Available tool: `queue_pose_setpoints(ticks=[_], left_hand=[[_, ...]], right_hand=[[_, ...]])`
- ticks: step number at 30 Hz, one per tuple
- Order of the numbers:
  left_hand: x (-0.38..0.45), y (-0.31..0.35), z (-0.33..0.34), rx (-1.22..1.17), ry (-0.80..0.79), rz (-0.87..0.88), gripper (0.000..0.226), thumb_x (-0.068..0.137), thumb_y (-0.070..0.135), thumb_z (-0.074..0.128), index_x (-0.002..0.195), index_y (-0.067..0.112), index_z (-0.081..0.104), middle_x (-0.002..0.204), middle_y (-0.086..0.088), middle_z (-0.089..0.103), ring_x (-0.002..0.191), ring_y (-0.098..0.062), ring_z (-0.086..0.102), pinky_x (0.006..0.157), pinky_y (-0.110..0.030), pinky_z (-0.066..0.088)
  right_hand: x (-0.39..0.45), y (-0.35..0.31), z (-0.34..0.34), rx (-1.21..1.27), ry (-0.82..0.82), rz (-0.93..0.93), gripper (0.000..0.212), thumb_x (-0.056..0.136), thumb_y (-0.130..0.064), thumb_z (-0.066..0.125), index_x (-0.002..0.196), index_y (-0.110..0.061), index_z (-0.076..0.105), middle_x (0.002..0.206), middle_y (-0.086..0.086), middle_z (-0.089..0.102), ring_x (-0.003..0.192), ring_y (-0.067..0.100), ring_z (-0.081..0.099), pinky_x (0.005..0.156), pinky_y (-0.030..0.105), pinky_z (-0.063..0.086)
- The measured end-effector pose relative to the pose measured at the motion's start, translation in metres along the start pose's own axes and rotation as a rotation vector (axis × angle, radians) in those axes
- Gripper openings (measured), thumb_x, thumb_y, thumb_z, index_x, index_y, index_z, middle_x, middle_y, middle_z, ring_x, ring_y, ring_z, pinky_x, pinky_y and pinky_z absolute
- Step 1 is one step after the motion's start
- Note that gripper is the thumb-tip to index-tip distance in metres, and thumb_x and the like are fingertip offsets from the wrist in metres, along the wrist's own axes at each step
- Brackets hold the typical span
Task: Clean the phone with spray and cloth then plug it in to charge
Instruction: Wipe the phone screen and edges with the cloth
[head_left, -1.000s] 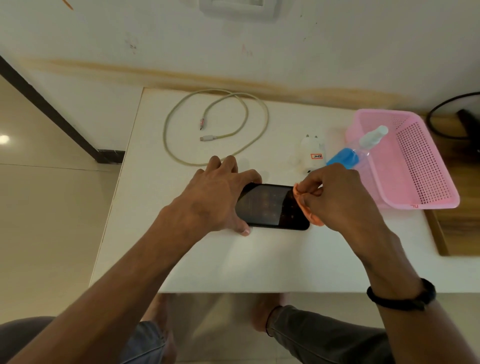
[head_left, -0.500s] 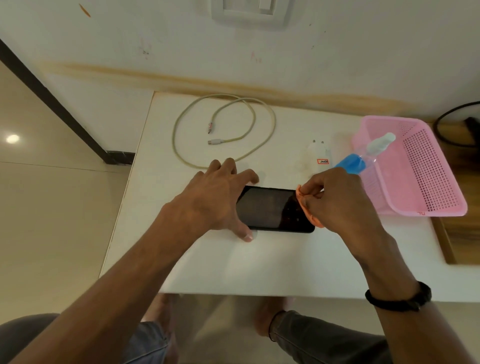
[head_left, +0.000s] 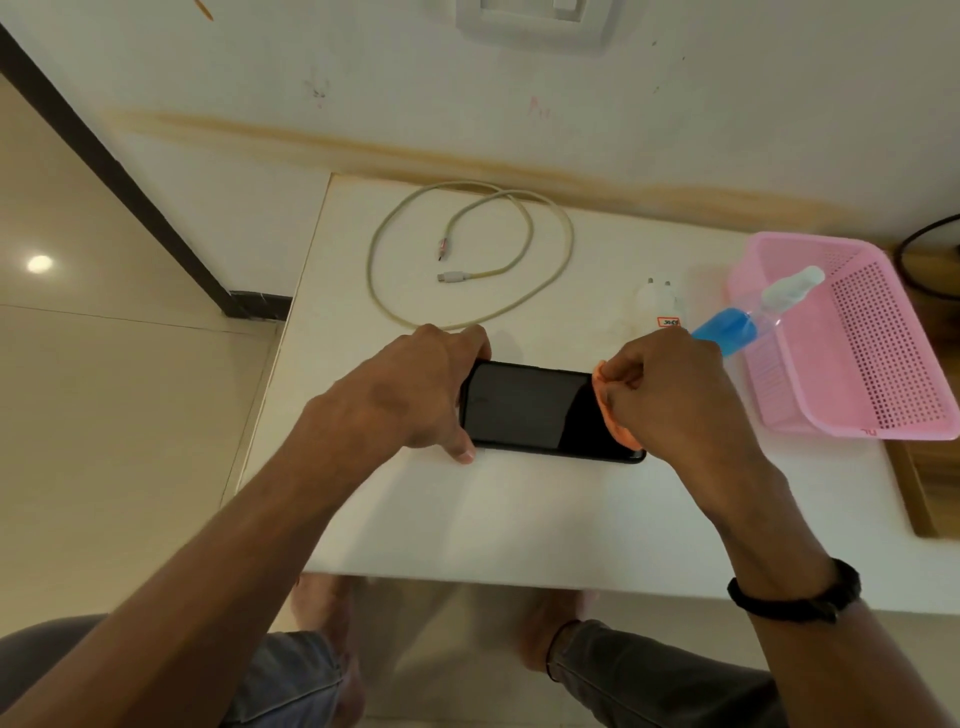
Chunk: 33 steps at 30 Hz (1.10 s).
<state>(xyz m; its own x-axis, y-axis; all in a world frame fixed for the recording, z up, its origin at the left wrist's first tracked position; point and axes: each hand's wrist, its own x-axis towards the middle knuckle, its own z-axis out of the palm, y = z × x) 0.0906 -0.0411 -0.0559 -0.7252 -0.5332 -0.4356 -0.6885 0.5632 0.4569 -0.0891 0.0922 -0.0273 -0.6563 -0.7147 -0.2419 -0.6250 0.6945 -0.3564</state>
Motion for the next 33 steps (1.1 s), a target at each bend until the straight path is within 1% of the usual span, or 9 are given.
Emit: queue_pose_setpoints(ticks=[5,8,10,12,19,23,26,30,33], left_hand=[[-0.003,0.000,0.003,-0.036,0.003,-0.014,0.087,0.056,0.032,0.100,0.127,0.028,0.050,0.096,0.007,0.057,0.088,-0.021,0.065,0.081,-0.043,0.061],[-0.005,0.001,0.002,-0.038,0.017,-0.020,0.087,0.054,0.033,0.101,0.126,0.029,0.051,0.090,0.010,0.057,0.086,-0.022,0.066,0.074,-0.038,0.057],[-0.006,0.002,0.000,-0.022,0.032,-0.032,0.089,0.054,0.036,0.100,0.128,0.031,0.051,0.089,0.010,0.059,0.086,-0.022,0.065,0.068,-0.033,0.049],[-0.008,0.002,0.001,-0.008,0.042,-0.050,0.093,0.055,0.040,0.099,0.132,0.031,0.048,0.094,0.009,0.061,0.090,-0.022,0.065,0.069,-0.032,0.045],[-0.011,0.004,0.000,0.020,0.057,-0.076,0.094,0.054,0.046,0.098,0.132,0.032,0.046,0.101,0.008,0.064,0.096,-0.023,0.064,0.071,-0.033,0.044],[-0.011,0.005,0.000,0.040,0.069,-0.076,0.095,0.053,0.046,0.099,0.131,0.032,0.047,0.100,0.008,0.067,0.093,-0.023,0.066,0.072,-0.034,0.048],[-0.011,0.005,0.000,0.046,0.072,-0.070,0.093,0.053,0.045,0.099,0.129,0.032,0.048,0.098,0.011,0.066,0.093,-0.022,0.067,0.074,-0.035,0.050],[-0.011,0.006,0.000,0.076,0.075,-0.063,0.094,0.055,0.045,0.098,0.131,0.031,0.045,0.099,0.014,0.061,0.098,-0.023,0.067,0.078,-0.036,0.051],[-0.012,0.007,0.000,0.085,0.080,-0.063,0.091,0.057,0.046,0.096,0.131,0.031,0.045,0.096,0.014,0.062,0.098,-0.023,0.067,0.075,-0.035,0.047]], right_hand=[[-0.005,-0.028,0.020,-0.008,0.032,-0.111,0.015,0.089,-0.009,0.066,0.084,-0.009,0.080,0.087,0.010,0.073,0.077,0.029,0.069,0.077,0.041,0.061],[-0.006,-0.043,0.031,-0.093,-0.005,-0.167,0.015,0.089,-0.012,0.066,0.086,-0.015,0.081,0.088,0.006,0.072,0.073,0.024,0.065,0.070,0.035,0.058],[-0.006,-0.052,0.037,-0.108,-0.021,-0.181,0.013,0.088,-0.013,0.068,0.083,-0.018,0.080,0.085,0.004,0.068,0.064,0.019,0.057,0.057,0.027,0.046],[-0.008,-0.059,0.041,-0.076,-0.031,-0.197,0.012,0.088,-0.014,0.070,0.081,-0.019,0.078,0.082,0.004,0.064,0.060,0.018,0.053,0.054,0.023,0.037],[-0.014,-0.070,0.048,-0.045,-0.089,-0.273,0.010,0.093,-0.015,0.069,0.096,-0.019,0.078,0.091,0.005,0.065,0.068,0.018,0.062,0.058,0.022,0.043],[-0.018,-0.075,0.046,-0.066,-0.140,-0.320,0.006,0.089,-0.018,0.075,0.095,-0.016,0.074,0.096,0.001,0.058,0.065,0.014,0.053,0.051,0.015,0.028],[-0.021,-0.077,0.044,-0.094,-0.174,-0.372,0.004,0.089,-0.016,0.074,0.093,-0.017,0.074,0.098,0.000,0.054,0.069,0.013,0.052,0.052,0.014,0.028],[-0.024,-0.074,0.040,-0.095,-0.242,-0.421,0.007,0.091,-0.018,0.073,0.097,-0.019,0.075,0.103,-0.002,0.060,0.076,0.014,0.060,0.064,0.017,0.040],[-0.027,-0.069,0.038,-0.080,-0.316,-0.399,0.017,0.092,-0.023,0.072,0.108,-0.017,0.072,0.104,-0.001,0.068,0.086,0.016,0.067,0.079,0.027,0.054]])
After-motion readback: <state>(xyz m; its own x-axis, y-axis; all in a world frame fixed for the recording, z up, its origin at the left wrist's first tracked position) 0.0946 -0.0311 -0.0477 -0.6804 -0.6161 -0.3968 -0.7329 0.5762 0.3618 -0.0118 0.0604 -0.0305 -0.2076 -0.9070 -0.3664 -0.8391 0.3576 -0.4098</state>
